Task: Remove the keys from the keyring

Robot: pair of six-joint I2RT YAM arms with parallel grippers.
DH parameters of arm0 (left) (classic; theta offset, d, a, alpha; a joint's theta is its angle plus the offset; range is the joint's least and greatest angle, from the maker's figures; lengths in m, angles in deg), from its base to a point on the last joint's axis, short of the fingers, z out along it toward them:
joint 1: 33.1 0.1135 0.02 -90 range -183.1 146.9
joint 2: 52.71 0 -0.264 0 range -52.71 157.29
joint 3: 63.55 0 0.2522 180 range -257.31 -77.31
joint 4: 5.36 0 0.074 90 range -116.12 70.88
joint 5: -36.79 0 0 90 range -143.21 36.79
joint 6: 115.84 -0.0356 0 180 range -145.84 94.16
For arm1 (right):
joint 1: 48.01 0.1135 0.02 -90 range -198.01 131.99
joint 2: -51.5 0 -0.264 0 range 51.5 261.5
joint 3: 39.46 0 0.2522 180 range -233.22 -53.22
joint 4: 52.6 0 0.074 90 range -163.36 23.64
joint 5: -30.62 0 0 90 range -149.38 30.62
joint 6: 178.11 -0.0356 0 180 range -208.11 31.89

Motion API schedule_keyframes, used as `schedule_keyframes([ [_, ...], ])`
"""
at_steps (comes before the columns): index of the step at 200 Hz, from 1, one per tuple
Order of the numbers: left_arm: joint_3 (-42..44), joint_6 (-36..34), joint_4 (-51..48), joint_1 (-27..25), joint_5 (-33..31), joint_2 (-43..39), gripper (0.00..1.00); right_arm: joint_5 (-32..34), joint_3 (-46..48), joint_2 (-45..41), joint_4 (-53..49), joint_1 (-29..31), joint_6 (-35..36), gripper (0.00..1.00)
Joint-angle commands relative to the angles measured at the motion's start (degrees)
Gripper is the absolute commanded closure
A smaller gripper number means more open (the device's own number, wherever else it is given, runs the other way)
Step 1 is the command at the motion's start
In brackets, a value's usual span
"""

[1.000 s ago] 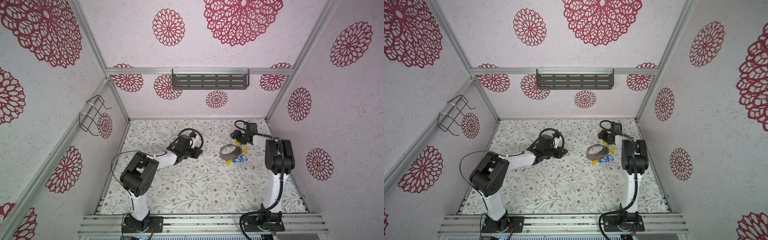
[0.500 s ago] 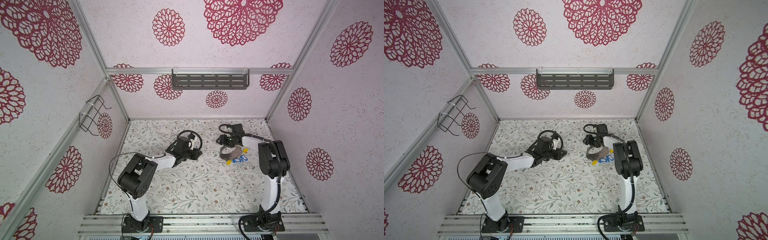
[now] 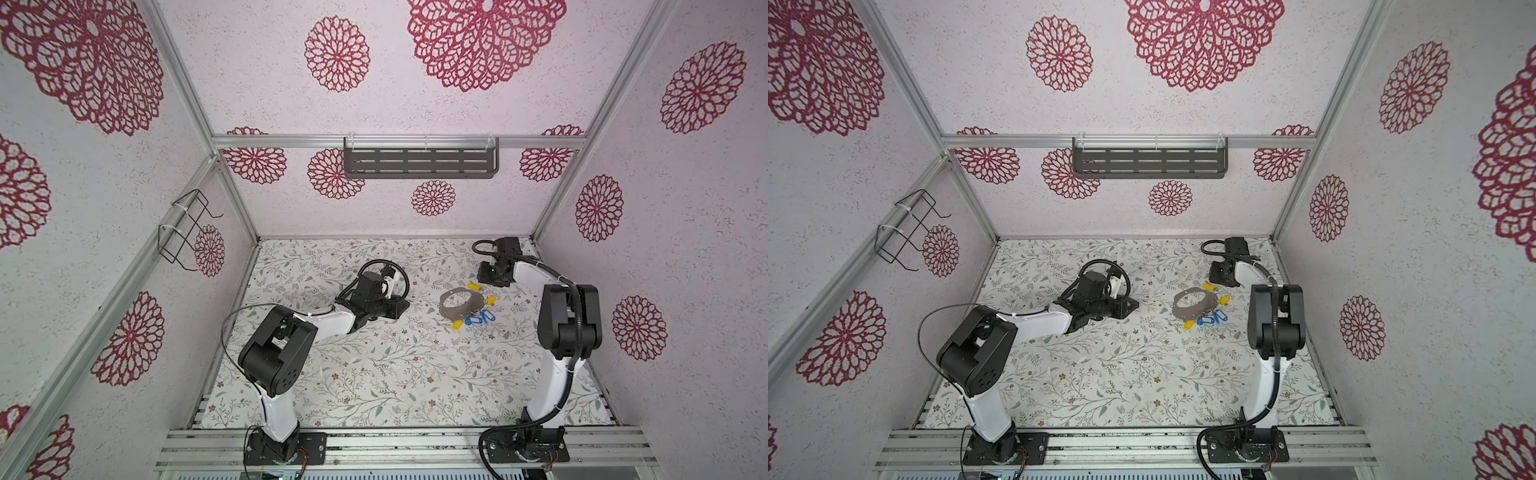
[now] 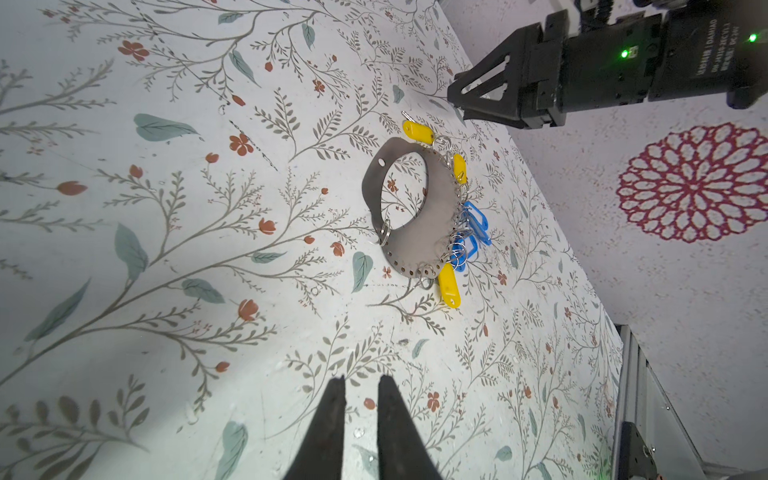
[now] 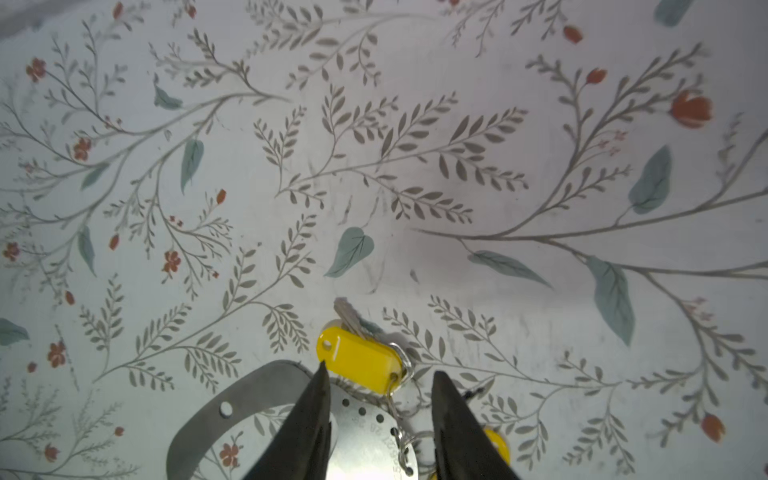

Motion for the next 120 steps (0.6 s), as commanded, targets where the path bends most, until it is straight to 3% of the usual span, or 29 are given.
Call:
schedule_keyframes([
  [1,-1.0,-0.8,0.6,-0.1,0.5,0.5,0.81,0.2,-1.6,-0.3,-5.1,0.4,3.7,0.59],
  [28,-1.0,-0.4,0.7,-0.2,0.6,0.8,0.81,-0.4,-1.5,0.7,-5.4,0.5,4.6,0.60],
  [120,-1.3,-0.7,-0.1,-0.2,0.6,0.3,0.81,0.7,-1.5,3.0,-5.0,0.6,5.6,0.76],
])
